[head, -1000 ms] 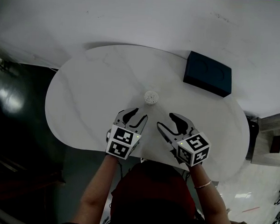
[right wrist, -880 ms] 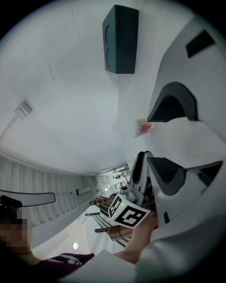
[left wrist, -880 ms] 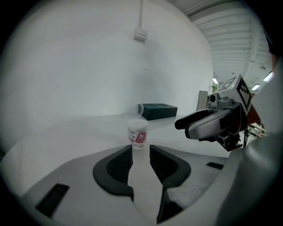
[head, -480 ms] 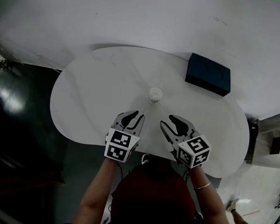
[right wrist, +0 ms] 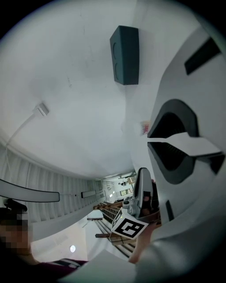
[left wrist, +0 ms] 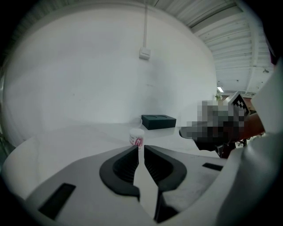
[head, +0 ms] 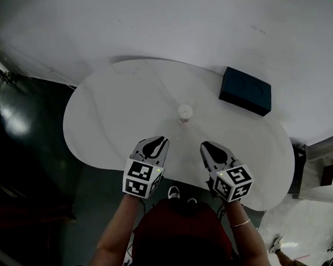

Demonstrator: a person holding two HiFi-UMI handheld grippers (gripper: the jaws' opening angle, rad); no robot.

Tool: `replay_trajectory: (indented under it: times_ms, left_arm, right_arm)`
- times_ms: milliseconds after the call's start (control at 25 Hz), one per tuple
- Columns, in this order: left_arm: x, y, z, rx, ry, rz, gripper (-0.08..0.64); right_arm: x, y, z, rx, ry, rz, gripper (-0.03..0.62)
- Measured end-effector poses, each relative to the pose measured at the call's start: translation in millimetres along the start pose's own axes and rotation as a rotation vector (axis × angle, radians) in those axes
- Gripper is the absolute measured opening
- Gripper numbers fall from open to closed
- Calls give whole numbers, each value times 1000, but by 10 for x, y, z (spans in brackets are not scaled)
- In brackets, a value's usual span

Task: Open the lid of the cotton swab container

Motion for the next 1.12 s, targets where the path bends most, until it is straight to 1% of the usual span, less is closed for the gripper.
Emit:
replay_trajectory:
  times_ms: [280, 480, 760, 1120]
  left_arm:
    - [-167, -21, 130, -3, 36, 51, 35]
    - [-323, -49, 234, -44, 61, 78, 34]
    - [-538, -144, 395, -101, 91, 120, 32]
    - [-749, -185, 624, -108, 117, 170, 31]
  right_arm:
    - [-209, -42, 23, 25, -27, 39, 25]
    - [-392, -10, -18, 5, -68, 83, 17]
    - [-643, -11, -96, -13, -96, 116, 15]
    - [-941, -36, -141, -25, -114, 145, 15]
Point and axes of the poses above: the fingertips, and each gripper's own axes: x forward along the fingers, z to its right, y out of its top, the point moved 10 cm from there along -x, backward along the fingers, and after that the axes turned 12 degrees about -x, right-handed, at the moved point
